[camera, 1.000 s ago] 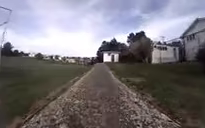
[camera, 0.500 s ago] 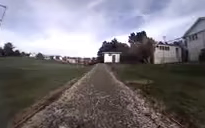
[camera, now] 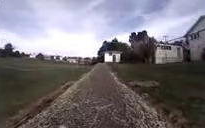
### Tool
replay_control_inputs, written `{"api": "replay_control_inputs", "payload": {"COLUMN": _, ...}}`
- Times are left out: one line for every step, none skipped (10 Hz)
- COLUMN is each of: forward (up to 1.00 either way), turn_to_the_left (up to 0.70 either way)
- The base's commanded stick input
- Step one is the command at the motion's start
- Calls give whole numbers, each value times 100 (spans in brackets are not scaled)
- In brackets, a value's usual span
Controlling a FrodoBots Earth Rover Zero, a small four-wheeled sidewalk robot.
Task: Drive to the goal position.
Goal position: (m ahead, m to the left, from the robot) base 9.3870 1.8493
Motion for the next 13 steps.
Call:
{"api": "replay_control_inputs", "payload": {"forward": 85, "turn_to_the_left": 0}}
{"api": "replay_control_inputs", "payload": {"forward": 85, "turn_to_the_left": 0}}
{"api": "replay_control_inputs", "payload": {"forward": 85, "turn_to_the_left": 0}}
{"api": "replay_control_inputs", "payload": {"forward": 85, "turn_to_the_left": 0}}
{"api": "replay_control_inputs", "payload": {"forward": 85, "turn_to_the_left": 0}}
{"api": "replay_control_inputs", "payload": {"forward": 85, "turn_to_the_left": 0}}
{"api": "replay_control_inputs", "payload": {"forward": 85, "turn_to_the_left": 0}}
{"api": "replay_control_inputs", "payload": {"forward": 85, "turn_to_the_left": 0}}
{"api": "replay_control_inputs", "payload": {"forward": 85, "turn_to_the_left": 0}}
{"api": "replay_control_inputs", "payload": {"forward": 85, "turn_to_the_left": 0}}
{"api": "replay_control_inputs", "payload": {"forward": 85, "turn_to_the_left": 0}}
{"api": "replay_control_inputs", "payload": {"forward": 85, "turn_to_the_left": 0}}
{"api": "replay_control_inputs", "payload": {"forward": 85, "turn_to_the_left": 0}}
